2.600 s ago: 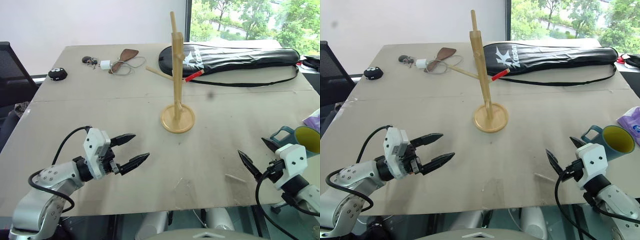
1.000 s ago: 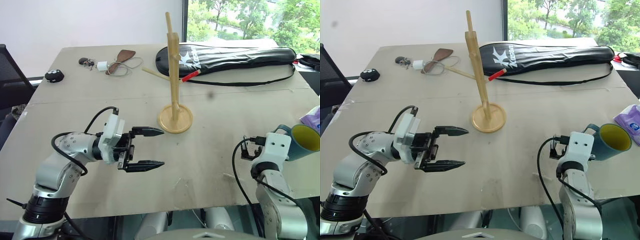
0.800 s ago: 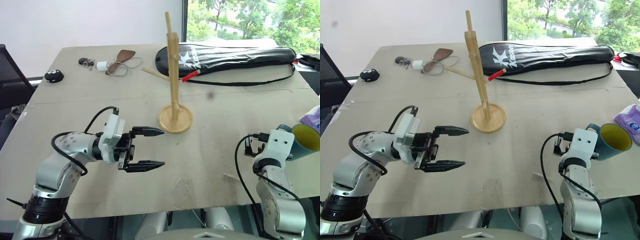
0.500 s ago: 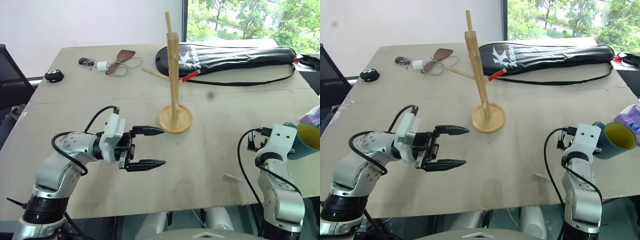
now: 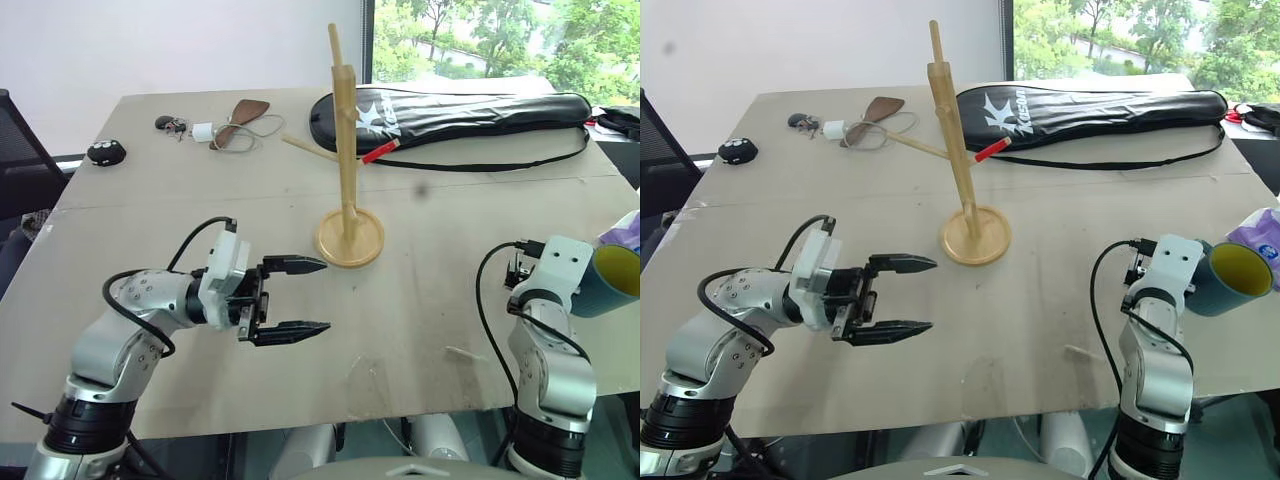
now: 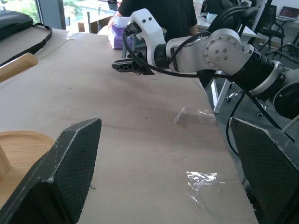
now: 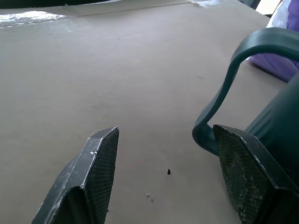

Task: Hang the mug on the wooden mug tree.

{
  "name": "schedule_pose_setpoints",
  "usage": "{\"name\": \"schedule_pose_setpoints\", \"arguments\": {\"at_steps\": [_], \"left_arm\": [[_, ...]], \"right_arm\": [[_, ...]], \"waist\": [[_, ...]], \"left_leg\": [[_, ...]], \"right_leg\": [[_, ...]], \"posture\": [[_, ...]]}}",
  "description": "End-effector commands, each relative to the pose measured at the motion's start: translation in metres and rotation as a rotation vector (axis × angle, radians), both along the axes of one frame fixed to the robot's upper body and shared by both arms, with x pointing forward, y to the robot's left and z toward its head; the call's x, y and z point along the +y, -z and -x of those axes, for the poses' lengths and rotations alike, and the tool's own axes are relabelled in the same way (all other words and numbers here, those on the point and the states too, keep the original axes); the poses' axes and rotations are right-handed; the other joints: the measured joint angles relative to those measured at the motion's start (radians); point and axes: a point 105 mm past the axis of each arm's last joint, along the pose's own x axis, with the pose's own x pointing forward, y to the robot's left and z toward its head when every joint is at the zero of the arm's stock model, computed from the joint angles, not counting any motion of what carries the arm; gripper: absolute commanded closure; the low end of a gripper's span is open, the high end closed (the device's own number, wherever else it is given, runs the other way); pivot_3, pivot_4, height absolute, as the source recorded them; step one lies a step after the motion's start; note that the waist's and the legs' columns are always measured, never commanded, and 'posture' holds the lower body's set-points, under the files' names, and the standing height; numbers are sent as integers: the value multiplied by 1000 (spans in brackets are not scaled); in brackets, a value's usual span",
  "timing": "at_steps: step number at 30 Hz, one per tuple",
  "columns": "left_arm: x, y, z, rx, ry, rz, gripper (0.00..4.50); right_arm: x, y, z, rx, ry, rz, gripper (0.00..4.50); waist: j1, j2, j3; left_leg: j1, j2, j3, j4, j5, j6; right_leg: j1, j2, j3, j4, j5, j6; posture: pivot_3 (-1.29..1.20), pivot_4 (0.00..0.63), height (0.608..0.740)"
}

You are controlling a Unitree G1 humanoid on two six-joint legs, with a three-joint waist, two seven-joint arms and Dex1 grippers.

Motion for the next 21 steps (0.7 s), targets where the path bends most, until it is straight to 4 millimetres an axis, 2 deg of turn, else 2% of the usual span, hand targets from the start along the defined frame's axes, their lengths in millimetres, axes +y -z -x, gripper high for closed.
{"name": "schedule_pose_setpoints", "arguments": {"at_steps": [1,13,21], "left_arm": [[0,-9,3,-60,5,-4,0],[-4,-9,3,-57,3,4,0],[-5,-10,3,-59,-3,6,0]], "right_arm": [[-7,-7,0,-29,86,-20,1275],[-10,-5,-12,-26,170,-73,1275],[-21,0,-18,-18,218,-93,1275]], "waist": [[0,0,0],[-5,0,0],[-21,1,0]], "left_leg": [[0,0,0,0,0,0],[0,0,0,-1,0,0],[0,0,0,-1,0,0]], "right_leg": [[0,0,0,0,0,0],[0,0,0,0,0,0],[0,0,0,0,0,0]], "posture": [[0,150,740],[0,150,740],[0,150,740]]}}
